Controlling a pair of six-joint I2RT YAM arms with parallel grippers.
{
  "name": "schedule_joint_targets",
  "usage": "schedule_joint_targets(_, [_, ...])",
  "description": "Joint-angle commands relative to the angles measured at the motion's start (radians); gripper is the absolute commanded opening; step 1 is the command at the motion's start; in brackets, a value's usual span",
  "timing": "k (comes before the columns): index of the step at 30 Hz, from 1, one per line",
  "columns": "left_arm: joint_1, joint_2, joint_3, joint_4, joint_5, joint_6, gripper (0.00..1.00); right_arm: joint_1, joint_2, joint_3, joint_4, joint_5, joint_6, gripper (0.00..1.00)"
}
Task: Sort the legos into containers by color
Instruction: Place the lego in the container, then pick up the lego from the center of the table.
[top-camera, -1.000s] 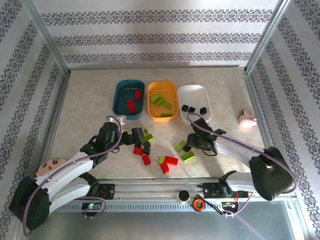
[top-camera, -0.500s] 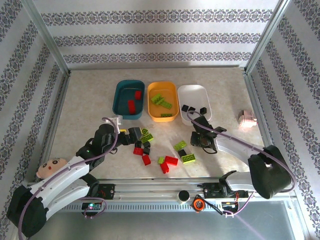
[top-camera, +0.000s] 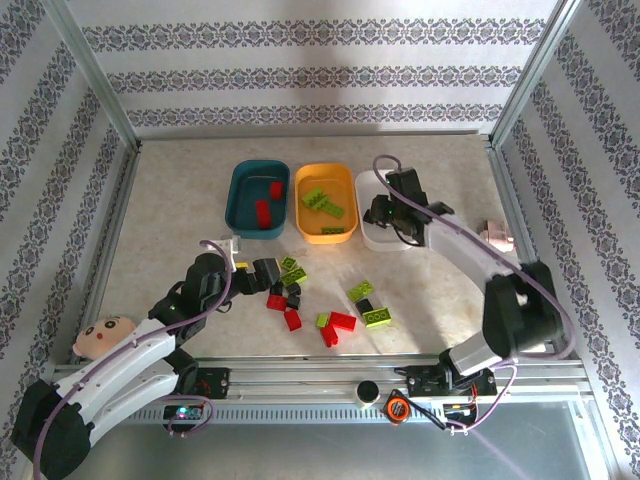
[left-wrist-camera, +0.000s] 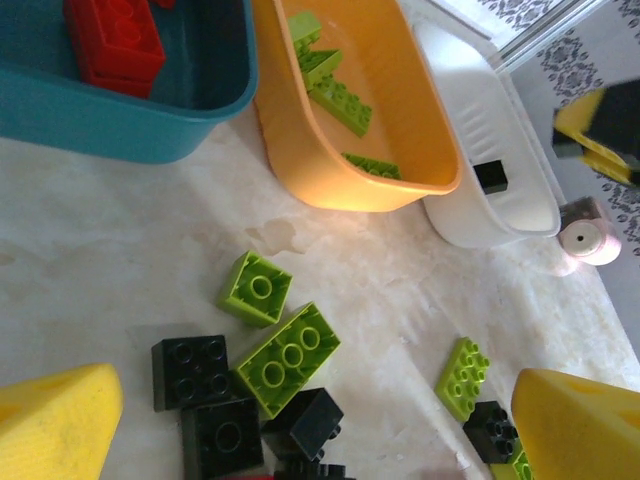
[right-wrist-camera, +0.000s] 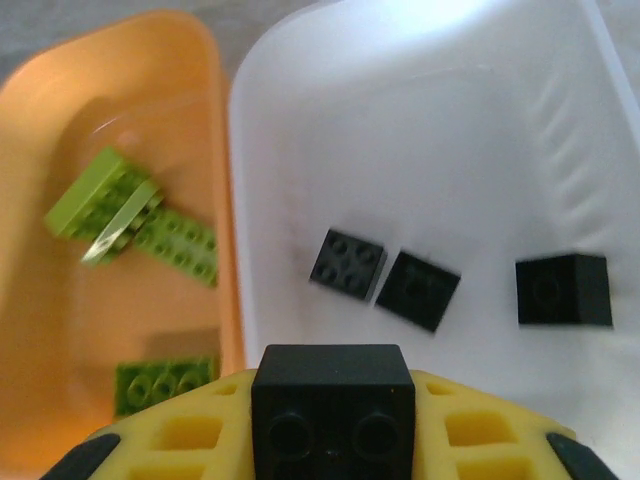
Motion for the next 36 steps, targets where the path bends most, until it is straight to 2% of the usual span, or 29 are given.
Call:
schedule_joint_targets(1, [-0.009, -0.023, -0.022, -0.028, -0.012, -0.025, 1.00, -0.023, 0.133, 0.084, 0.005, 0.017, -0.028, 0.28])
schedule_joint_targets(4, [-0.008, -0.035, -0.038, -0.035, -0.017, -0.038, 1.00, -0.035, 0.220, 0.145, 0.004, 0.011, -0.019, 0.37])
schedule_joint_targets(7, [-0.008, -0.039, -0.046, -0.043, -0.016, -0.041, 1.00, -0.048, 0.261, 0.190, -0.012, 0.001, -0.009, 0.59])
schedule_joint_targets(10, [-0.006, -0.040, -0.051, -0.046, -0.019, -0.042, 1.00, -0.053, 0.241, 0.197, -0.023, -0.011, -0.002, 0.67])
schedule_joint_targets(16, [-0.006, 0.009, -0.038, -0.036, 0.001, -0.022, 0.99, -0.024, 0.081, 0.067, 0.027, -0.057, 0.031, 0.70])
schedule_joint_targets(23, [-0.043, 0.289, 0.120, -0.151, 0.023, 0.077, 0.85, 0.052, -0.081, -0.119, 0.083, -0.060, 0.050, 0.70])
schedule_joint_targets(28, [-0.149, 0.423, 0.193, -0.172, -0.102, 0.107, 0.83, 0.065, -0.134, -0.196, 0.096, -0.052, 0.058, 0.70])
schedule_joint_targets(36, [-0.155, 0.603, 0.357, -0.172, -0.216, 0.224, 0.83, 0.065, -0.143, -0.230, 0.113, -0.065, 0.063, 0.70])
